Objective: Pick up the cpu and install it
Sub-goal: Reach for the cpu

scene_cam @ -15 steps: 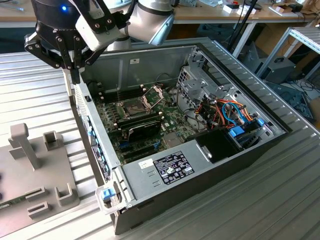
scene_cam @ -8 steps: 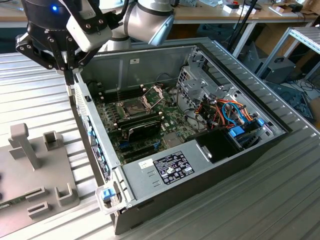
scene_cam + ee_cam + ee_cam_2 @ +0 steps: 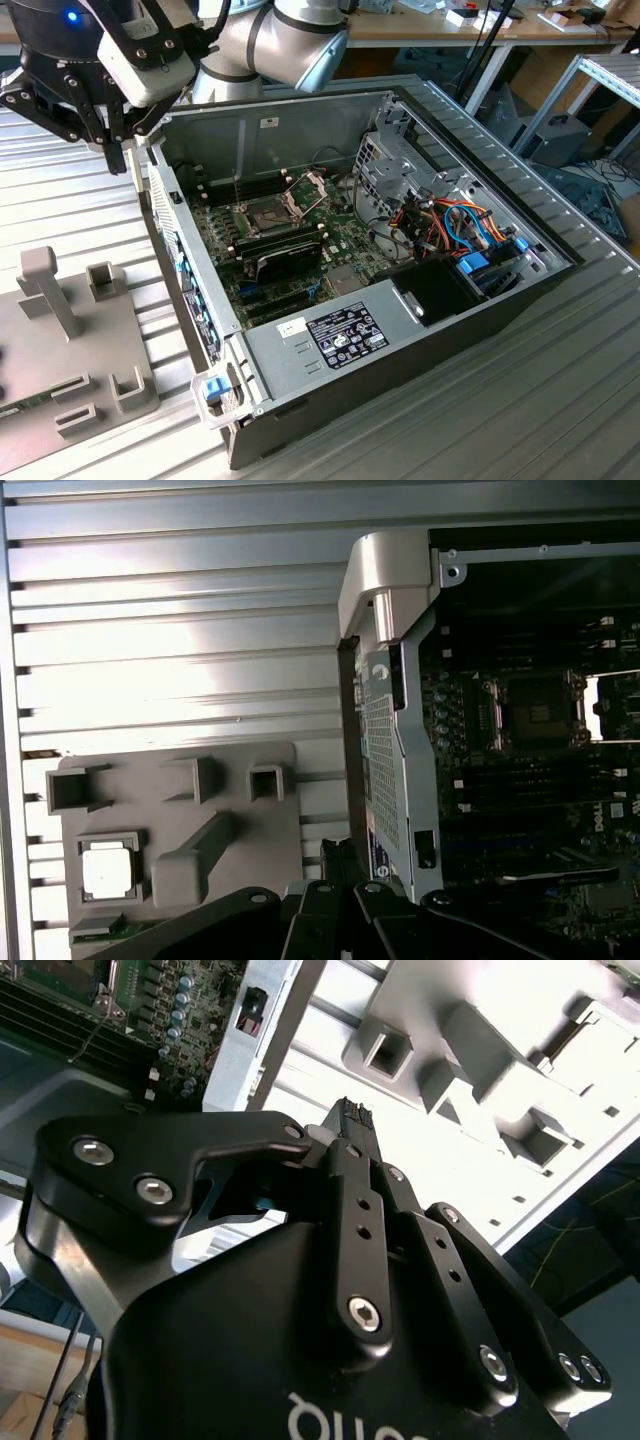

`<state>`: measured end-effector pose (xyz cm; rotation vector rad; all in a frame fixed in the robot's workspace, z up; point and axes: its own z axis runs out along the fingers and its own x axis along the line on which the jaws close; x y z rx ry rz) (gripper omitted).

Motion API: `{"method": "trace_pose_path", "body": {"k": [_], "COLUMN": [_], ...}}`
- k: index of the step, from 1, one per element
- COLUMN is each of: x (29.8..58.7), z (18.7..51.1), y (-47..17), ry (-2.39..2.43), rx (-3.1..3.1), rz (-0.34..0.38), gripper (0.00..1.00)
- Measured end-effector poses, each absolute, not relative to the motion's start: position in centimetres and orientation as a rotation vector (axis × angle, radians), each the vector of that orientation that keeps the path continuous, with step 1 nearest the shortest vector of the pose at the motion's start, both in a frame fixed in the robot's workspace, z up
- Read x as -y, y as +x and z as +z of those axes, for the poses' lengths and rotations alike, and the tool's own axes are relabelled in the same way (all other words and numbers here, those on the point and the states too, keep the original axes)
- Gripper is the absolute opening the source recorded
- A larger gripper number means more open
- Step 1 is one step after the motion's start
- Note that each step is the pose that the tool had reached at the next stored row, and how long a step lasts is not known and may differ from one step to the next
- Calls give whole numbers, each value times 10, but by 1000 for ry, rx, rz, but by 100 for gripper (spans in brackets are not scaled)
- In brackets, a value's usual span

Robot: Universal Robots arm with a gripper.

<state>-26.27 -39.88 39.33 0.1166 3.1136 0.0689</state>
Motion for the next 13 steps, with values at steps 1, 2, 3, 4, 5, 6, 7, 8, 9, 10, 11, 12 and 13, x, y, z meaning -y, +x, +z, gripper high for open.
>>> {"method": "trace_pose_path", "body": {"k": [1,2,3,4,5,6,7,8,9,10,11,12,13], "x": [399,399,399,399,399,399,399,399,399,399,399,399,399], "z": [393,393,393,393,393,393,393,393,393,393,393,393,393], "y": [-264,-265,-266,-267,-267,-269,-270,-271,-271,-271,-271,-271,-271], "ry": [117,117,117,117,117,117,117,117,116,117,117,117,117], "rx": [-3114,-3114,-3114,-3114,-3114,-3114,-3114,-3114,-3114,-3114,-3114,-3114,-3114], "rz": [69,69,69,69,69,69,69,69,69,69,69,69,69], "gripper": [11,11,11,11,11,11,11,11,11,11,11,11,11]}}
